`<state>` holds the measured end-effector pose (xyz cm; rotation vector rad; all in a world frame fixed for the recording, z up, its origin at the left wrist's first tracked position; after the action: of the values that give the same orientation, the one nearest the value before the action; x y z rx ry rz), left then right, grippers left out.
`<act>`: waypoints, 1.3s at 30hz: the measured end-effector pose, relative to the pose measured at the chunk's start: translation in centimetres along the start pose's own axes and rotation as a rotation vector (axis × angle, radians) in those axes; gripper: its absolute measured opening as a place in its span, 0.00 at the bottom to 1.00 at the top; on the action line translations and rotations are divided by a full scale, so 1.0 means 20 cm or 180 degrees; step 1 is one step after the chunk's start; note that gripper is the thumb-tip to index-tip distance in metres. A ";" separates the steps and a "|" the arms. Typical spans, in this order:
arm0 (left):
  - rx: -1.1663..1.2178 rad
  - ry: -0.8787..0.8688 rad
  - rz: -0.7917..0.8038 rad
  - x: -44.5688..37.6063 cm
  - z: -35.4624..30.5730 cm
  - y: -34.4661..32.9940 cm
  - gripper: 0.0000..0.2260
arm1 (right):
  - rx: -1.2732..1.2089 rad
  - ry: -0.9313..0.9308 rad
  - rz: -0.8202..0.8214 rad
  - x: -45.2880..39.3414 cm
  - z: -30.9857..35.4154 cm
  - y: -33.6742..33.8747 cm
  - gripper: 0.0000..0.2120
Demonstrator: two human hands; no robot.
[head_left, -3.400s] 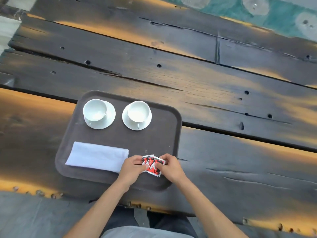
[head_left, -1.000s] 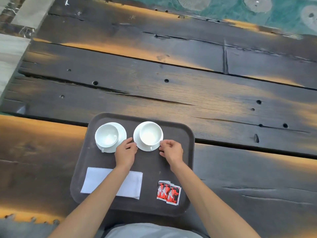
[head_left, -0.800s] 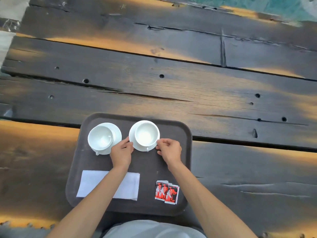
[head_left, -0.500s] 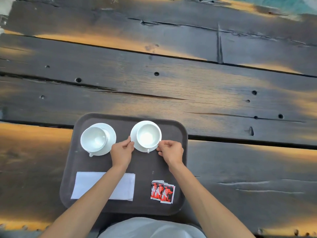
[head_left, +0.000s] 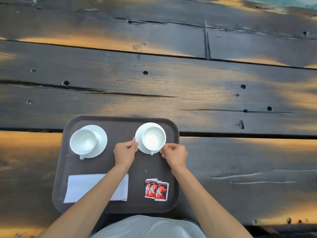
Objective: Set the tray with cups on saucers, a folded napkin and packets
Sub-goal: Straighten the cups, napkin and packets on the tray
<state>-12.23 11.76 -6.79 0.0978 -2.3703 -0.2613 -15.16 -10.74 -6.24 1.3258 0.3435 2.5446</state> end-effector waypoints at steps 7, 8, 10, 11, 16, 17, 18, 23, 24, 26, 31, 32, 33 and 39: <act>0.0003 0.0000 0.0030 0.03 0.00 -0.06 0.13 | 0.0201 0.0073 -0.0148 0.00 0.00 0.06 0.09; 0.0001 -0.0001 0.0048 0.03 0.00 -0.06 0.13 | 0.0188 0.0085 -0.0156 0.00 0.00 0.06 0.09; -0.0166 -0.0078 0.0073 0.04 -0.02 -0.04 0.13 | 0.0170 0.0108 -0.0128 0.01 0.00 0.05 0.07; -0.0375 -0.0172 0.0065 0.04 -0.04 -0.04 0.13 | 0.0223 0.0147 -0.0091 0.01 0.00 0.05 0.06; -0.1229 -0.0815 0.0273 0.06 -0.14 -0.04 0.22 | 0.1001 0.0925 0.0224 0.07 0.09 0.08 0.15; -0.1251 -0.0918 0.0439 0.07 -0.15 -0.06 0.25 | 0.1056 0.1113 0.0355 0.09 0.11 0.08 0.19; -0.1246 -0.1015 0.0620 0.08 -0.16 -0.08 0.28 | 0.1110 0.1284 0.0472 0.11 0.13 0.08 0.22; -0.1041 -0.1358 0.1013 0.14 -0.21 -0.12 0.33 | 0.1219 0.1687 0.0700 0.15 0.20 0.06 0.31; -0.1019 -0.1368 0.1012 0.14 -0.22 -0.12 0.34 | 0.1196 0.1676 0.0701 0.15 0.20 0.06 0.31; -0.1016 -0.1358 0.0988 0.14 -0.23 -0.12 0.34 | 0.1143 0.1644 0.0679 0.15 0.21 0.05 0.32; -0.1015 -0.1370 0.0954 0.14 -0.23 -0.12 0.33 | 0.1086 0.1614 0.0648 0.15 0.22 0.04 0.32; -0.1011 -0.1381 0.0952 0.14 -0.24 -0.12 0.33 | 0.1084 0.1606 0.0650 0.15 0.22 0.04 0.32; -0.1003 -0.1388 0.0950 0.14 -0.24 -0.11 0.33 | 0.1086 0.1594 0.0651 0.15 0.22 0.04 0.32; -0.1019 -0.1462 0.0963 0.13 -0.24 -0.11 0.32 | 0.1070 0.1560 0.0636 0.15 0.22 0.02 0.31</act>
<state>-10.82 8.46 -2.07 -0.5195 -2.7093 -0.5585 -13.17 -9.78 -1.33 0.8381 0.7969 3.0713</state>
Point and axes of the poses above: each hand's wrist, its own x-axis away from the middle knuckle, its own y-axis out of the back of the hand, z = x × y, the point moved 6 cm from there along -x, towards the middle knuckle, and after that the axes turned 9 degrees about z, right-handed, at the moved point
